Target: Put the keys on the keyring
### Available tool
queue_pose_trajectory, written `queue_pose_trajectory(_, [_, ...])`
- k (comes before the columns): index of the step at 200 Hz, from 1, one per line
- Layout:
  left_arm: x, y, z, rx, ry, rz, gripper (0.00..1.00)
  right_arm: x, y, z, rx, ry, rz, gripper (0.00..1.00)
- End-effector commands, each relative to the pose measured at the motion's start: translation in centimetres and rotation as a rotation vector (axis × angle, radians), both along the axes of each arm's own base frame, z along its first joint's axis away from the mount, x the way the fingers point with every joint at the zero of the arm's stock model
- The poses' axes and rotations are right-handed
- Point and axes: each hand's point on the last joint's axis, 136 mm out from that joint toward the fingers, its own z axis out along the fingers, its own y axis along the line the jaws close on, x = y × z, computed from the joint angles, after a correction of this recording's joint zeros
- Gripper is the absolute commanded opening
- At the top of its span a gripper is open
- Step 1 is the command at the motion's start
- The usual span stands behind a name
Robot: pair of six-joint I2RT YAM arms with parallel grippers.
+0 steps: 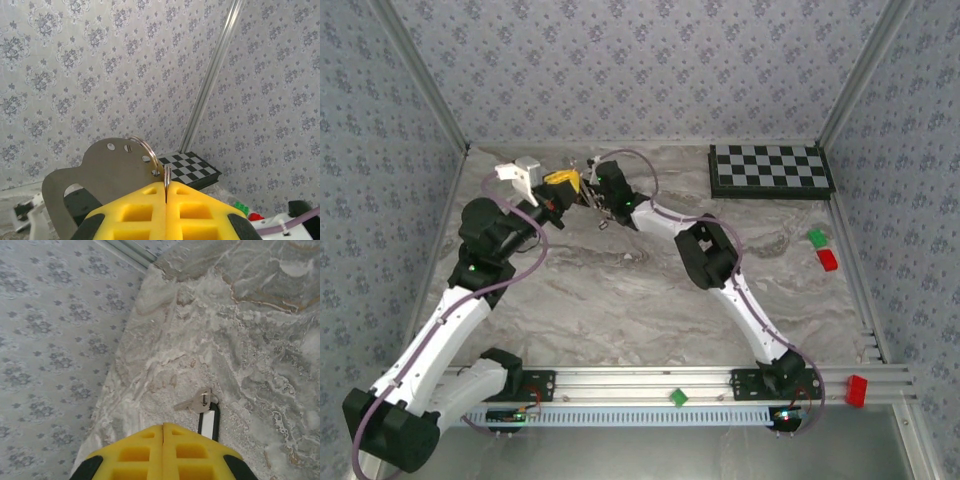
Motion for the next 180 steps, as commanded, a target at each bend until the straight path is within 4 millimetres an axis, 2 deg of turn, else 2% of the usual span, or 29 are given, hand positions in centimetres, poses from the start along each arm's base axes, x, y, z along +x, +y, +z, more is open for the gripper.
queue_pose_trajectory(1, [-0.6,0.8,2.4,-0.039,-0.067,0.02,0.0,0.2,0.8,-1.4,-0.082,0.024,-0.018,0.0])
queue_pose_trajectory(19, [-0.7,0.9,2.3,-0.037,-0.067,0.022,0.0,-0.1,2.0,-1.6,-0.11,0.019,-0.001,0.0])
queue_pose_trajectory(64, [-0.7,0.9,2.2,-0.034,-0.067,0.021,0.0,-0.6,2.4,-3.3,-0.123,0.058,0.02,0.0])
queue_pose_trajectory(80, [-0.7,0.8,2.1,-0.033,-0.063,0.016,0.0,-0.9,2.3,-3.0,-0.121,0.065,0.041,0.0])
queue_pose_trajectory(96, [-0.7,0.7,2.1,-0.033,-0.063,0.014,0.0,-1.2,1.8,-1.6,-0.107,0.033,0.051,0.0])
queue_pose_trajectory(143, [-0.6,0.1,1.6,-0.034,-0.053,-0.018,0.0,-1.2,-2.0,3.2,-0.059,-0.058,0.01,0.0])
queue_pose_trajectory(154, [-0.4,0.0,1.5,-0.039,-0.047,-0.024,0.0,-1.1,-3.7,3.9,-0.053,-0.073,-0.022,0.0])
queue_pose_trajectory(180, [-0.5,-0.8,1.5,-0.047,-0.044,-0.076,0.0,-1.3,-8.1,7.3,-0.02,-0.142,-0.085,0.0])
